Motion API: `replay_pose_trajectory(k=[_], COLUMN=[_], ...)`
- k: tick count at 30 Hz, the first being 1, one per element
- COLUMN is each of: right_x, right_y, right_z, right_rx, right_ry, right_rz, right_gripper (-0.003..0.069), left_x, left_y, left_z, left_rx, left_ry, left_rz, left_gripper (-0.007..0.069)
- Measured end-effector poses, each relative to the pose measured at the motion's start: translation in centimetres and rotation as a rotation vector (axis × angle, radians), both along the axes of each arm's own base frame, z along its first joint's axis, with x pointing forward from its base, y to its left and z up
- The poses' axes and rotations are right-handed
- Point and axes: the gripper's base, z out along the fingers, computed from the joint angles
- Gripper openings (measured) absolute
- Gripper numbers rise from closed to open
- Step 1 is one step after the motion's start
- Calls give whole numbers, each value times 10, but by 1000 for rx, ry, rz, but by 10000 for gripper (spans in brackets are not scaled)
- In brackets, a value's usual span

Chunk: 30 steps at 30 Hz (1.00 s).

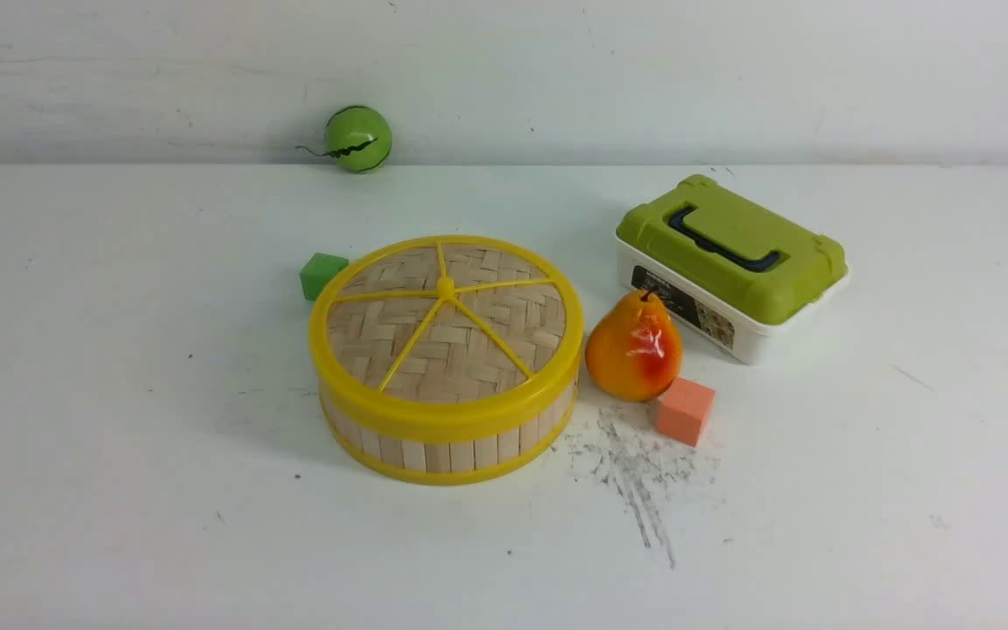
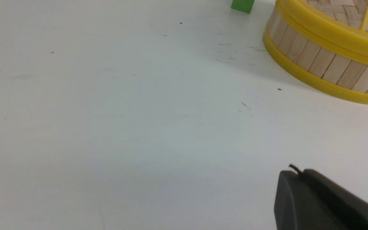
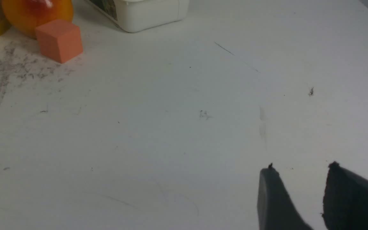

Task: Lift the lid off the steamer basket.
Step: Use the left arm to lift the lid of the steamer

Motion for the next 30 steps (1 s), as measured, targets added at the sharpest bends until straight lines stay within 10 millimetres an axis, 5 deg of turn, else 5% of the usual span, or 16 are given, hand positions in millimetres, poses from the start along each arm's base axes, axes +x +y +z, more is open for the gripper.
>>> replay_pose_trajectory(k=[30], right_x=[0], right_y=[0], right_z=[0], right_rx=[0], right_ry=[0], right_rz=[0], right_gripper=[239], left_x=[0], left_y=[0], left_z=[0], left_rx=[-2], left_ry=[0], left_rz=[0], left_gripper=[30])
